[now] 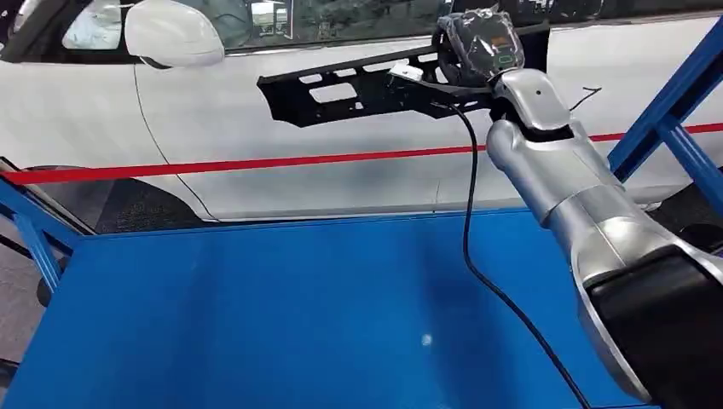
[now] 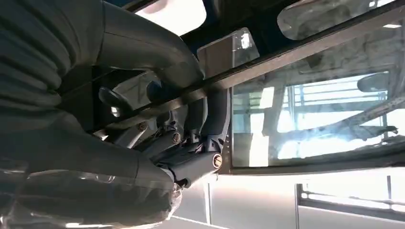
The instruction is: Take the parts from the cabinet and place them on the table.
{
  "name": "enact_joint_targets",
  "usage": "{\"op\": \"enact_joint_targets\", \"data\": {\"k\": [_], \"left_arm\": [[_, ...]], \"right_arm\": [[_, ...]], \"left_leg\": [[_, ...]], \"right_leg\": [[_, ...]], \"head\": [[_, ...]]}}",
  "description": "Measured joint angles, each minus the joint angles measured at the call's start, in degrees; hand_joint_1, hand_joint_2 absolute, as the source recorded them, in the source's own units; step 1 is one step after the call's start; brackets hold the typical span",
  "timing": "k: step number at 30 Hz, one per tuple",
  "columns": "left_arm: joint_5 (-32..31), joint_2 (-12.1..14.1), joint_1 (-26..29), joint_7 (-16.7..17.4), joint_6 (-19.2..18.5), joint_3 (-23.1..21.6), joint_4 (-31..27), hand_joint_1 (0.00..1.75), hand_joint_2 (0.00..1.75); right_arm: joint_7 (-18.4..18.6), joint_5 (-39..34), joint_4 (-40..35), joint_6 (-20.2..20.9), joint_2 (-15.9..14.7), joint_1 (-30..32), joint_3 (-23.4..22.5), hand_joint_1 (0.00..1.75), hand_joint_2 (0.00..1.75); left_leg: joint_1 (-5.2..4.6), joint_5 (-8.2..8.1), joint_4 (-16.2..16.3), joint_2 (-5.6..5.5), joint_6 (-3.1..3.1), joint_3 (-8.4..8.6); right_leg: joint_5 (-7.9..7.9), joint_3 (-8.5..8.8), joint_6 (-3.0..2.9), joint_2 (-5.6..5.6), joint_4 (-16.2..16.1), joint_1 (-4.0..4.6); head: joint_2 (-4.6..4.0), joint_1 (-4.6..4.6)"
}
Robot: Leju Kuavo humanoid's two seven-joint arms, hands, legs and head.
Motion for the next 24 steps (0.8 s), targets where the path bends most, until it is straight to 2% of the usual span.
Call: {"op": "enact_joint_targets", "data": {"k": [3,8,10,11,12,13,14,16,17,18,19,20,21,22,23,24], "left_arm": [[-0.17,0.00,-0.01,-0.15,-0.46,-0.02,-0.02,0.00,1.75],[-1.05,0.02,-0.01,0.13,-0.37,-0.09,-0.04,0.00,1.75],[-1.18,0.02,0.01,0.13,-0.31,-0.13,-0.07,0.00,1.75],[-1.18,0.02,0.02,0.15,-0.26,-0.13,-0.07,0.00,1.75],[-1.25,-0.09,0.01,0.20,-0.22,-0.15,-0.07,0.00,1.75],[-1.44,-0.44,-0.04,0.46,-0.15,-0.24,-0.07,0.00,1.75],[-1.55,-0.48,0.01,0.57,-0.06,-0.35,-0.07,0.00,1.75],[-1.86,-0.70,-0.06,0.83,0.02,-0.70,-0.07,0.00,1.75],[-2.10,-0.76,-0.20,1.01,0.13,-0.83,-0.07,0.00,1.75],[-2.14,-0.76,-0.31,1.05,0.20,-0.98,-0.07,0.00,1.75],[-2.16,-0.76,-0.44,1.18,0.22,-1.07,-0.07,0.00,1.75],[-2.19,-0.76,-0.57,1.20,0.22,-1.11,-0.07,0.00,1.75],[-2.16,-0.76,-0.64,1.22,0.22,-1.11,-0.07,0.00,1.75],[-2.16,-0.59,-0.81,1.22,0.29,-1.09,-0.11,0.00,1.75],[-2.23,-0.46,-0.94,1.33,0.28,-1.12,-0.17,0.00,1.75],[-2.23,-0.48,-1.00,1.60,0.24,-1.18,-0.17,0.00,1.75]], "right_arm": [[0.07,0.04,0.00,0.00,0.00,0.18,-0.07,1.75,1.75],[0.09,0.24,0.02,0.11,0.00,0.38,-0.42,1.75,1.75],[0.09,0.28,0.02,0.17,0.00,0.35,-0.48,1.75,1.75],[0.09,0.28,0.00,0.22,0.02,0.35,-0.52,1.75,1.75],[0.11,0.41,-0.02,0.28,0.00,0.37,-0.59,1.75,1.75],[0.11,0.50,0.00,0.33,0.00,0.26,-0.63,1.75,1.75],[0.11,0.55,0.00,0.35,0.00,0.01,-0.70,1.75,1.75],[0.11,0.63,0.13,0.37,-0.02,0.14,-0.87,1.75,1.75],[0.11,0.76,0.31,0.42,-0.07,0.36,-0.87,1.75,1.75],[0.09,0.79,0.42,0.42,-0.07,0.57,-0.87,1.75,1.75],[0.07,0.81,0.48,0.42,-0.07,0.61,-0.87,1.75,1.75],[0.04,0.81,0.48,0.39,-0.06,0.55,-0.90,1.75,1.75],[-0.04,0.81,0.46,0.39,-0.04,0.38,-0.92,1.75,1.75],[-0.13,0.83,0.46,0.39,-0.04,0.19,-0.96,1.75,1.75],[-0.24,0.87,0.46,0.39,0.09,0.13,-0.96,1.75,1.75],[-0.35,0.94,0.46,0.37,0.17,-0.10,-0.98,1.75,1.75]], "left_leg": [[0.00,0.00,0.00,0.00,0.00,-0.01],[-0.50,-0.81,0.61,-0.07,1.20,-0.15],[-0.81,-0.86,0.63,-0.17,1.81,-0.09],[-0.94,-0.27,0.05,-0.26,2.31,0.24],[-0.10,0.63,-1.82,-0.04,2.57,1.19],[-0.19,0.99,-2.72,0.23,2.54,1.72],[-0.13,1.20,-2.82,0.39,2.79,1.70],[-0.13,1.23,-2.77,0.40,2.79,1.52],[-0.05,1.29,-2.64,0.43,2.70,1.36],[0.09,1.36,-2.38,0.43,2.57,1.17],[0.30,1.35,-1.99,0.42,2.35,0.87],[0.58,1.34,-1.43,0.40,1.96,0.47],[0.89,1.21,-0.67,0.39,1.45,-0.07],[0.78,1.11,0.22,0.28,0.79,-0.64],[0.69,1.17,0.43,0.09,0.27,-1.05],[0.43,1.31,0.89,0.05,-0.23,-1.33]], "right_leg": [[0.00,0.00,0.00,0.00,0.00,0.00],[-0.14,0.15,0.67,-0.01,-0.09,-0.55],[0.01,0.31,1.17,-0.05,-0.36,-0.83],[0.22,0.63,1.54,-0.04,-0.88,-0.84],[-0.08,1.02,1.68,-0.18,-0.88,-0.59],[-1.26,0.50,1.69,-0.18,0.33,-0.53],[-3.75,-1.21,1.68,-0.06,3.65,-0.43],[-7.84,-5.23,2.05,-0.07,12.28,-0.57],[-8.51,-6.79,2.30,-0.09,15.48,-0.69],[-7.59,-6.80,2.62,-0.12,15.57,-0.90],[-5.73,-5.58,2.90,-0.14,13.29,-1.18],[-3.50,-3.35,3.16,-0.18,9.08,-1.46],[-1.53,-0.36,3.56,-0.27,3.73,-1.83],[-1.84,0.94,3.59,-0.80,0.97,-2.03],[-0.14,0.21,2.97,-0.24,2.67,-1.47],[-0.93,-0.27,2.13,-0.07,2.21,-1.66]], "head": [[0.00,0.00],[0.00,0.00],[0.00,0.00],[0.00,0.00],[0.02,-0.02],[-0.02,0.00],[0.00,0.00],[0.00,0.00],[0.00,0.00],[0.00,0.00],[0.00,0.00],[0.00,0.00],[0.00,0.00],[0.00,0.00],[0.00,0.00],[0.00,0.00]]}}
